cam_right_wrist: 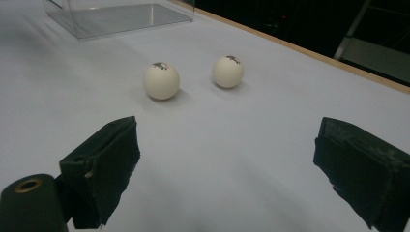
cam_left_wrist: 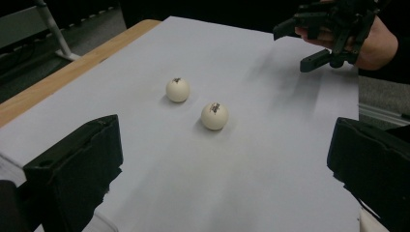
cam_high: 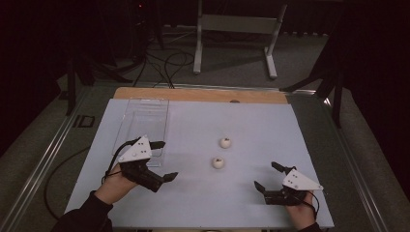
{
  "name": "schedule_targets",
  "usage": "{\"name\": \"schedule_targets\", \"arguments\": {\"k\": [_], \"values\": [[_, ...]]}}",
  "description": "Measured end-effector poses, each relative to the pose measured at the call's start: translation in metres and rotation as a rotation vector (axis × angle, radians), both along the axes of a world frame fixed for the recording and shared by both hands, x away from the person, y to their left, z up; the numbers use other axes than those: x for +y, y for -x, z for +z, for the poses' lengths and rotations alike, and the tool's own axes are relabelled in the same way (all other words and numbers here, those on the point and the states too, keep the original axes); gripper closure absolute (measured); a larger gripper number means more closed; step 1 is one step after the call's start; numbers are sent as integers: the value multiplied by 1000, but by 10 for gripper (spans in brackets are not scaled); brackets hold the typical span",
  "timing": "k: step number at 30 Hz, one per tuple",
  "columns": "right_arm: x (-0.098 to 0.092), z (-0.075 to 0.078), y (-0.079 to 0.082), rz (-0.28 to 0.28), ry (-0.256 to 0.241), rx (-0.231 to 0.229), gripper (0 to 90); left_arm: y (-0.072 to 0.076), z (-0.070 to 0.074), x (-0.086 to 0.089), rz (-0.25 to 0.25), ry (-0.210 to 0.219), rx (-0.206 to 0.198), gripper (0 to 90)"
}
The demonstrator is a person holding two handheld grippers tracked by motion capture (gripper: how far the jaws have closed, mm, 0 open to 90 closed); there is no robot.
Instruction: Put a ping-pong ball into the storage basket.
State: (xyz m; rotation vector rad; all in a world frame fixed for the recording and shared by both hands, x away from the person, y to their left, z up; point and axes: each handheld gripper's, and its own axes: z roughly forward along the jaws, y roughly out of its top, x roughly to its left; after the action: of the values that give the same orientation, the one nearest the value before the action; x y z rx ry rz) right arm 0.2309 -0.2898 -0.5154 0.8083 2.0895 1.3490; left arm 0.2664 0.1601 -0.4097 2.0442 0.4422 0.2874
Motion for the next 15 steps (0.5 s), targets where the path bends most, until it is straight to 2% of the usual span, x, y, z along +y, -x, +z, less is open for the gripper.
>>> {"name": "schedule_targets", "arguments": {"k": [6, 11, 15], "values": [[-1, 1, 1, -8, -12, -3, 87, -7, 5, -14, -33, -20, 10, 4], [0, 1, 1, -7, -9, -8, 87, -13, 9, -24, -57, -18, 28, 4], [-1, 1, 1, -5, -18, -1, 87, -16, 16, -30, -71, -26, 25, 4]]}}
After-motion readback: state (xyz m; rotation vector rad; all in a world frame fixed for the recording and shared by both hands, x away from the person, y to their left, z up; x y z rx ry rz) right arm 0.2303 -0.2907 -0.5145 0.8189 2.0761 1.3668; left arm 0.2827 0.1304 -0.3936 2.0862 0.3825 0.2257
